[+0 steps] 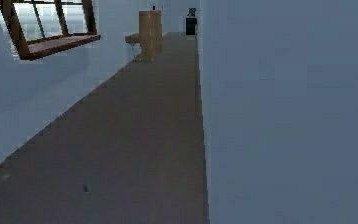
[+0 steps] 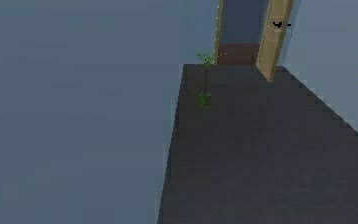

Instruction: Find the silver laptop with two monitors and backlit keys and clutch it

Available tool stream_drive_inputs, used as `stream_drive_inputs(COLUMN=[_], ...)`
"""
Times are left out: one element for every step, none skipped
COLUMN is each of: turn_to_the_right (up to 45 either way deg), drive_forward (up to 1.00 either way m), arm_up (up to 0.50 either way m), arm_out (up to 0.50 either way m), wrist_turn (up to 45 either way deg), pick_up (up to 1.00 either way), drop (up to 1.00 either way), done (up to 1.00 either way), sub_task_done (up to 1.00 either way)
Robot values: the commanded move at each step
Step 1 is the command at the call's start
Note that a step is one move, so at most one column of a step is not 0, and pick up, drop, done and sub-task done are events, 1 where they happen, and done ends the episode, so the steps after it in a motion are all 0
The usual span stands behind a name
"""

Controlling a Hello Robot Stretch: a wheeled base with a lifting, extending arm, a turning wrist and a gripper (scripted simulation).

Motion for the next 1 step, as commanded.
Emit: stream_drive_inputs(turn_to_the_right=[0.0], drive_forward=[1.0], arm_up=[0.0], arm_out=[0.0], wrist_turn=[0.0], pick_up=[0.0], drop=[0.0], done=[0.0], sub_task_done=[0.0])
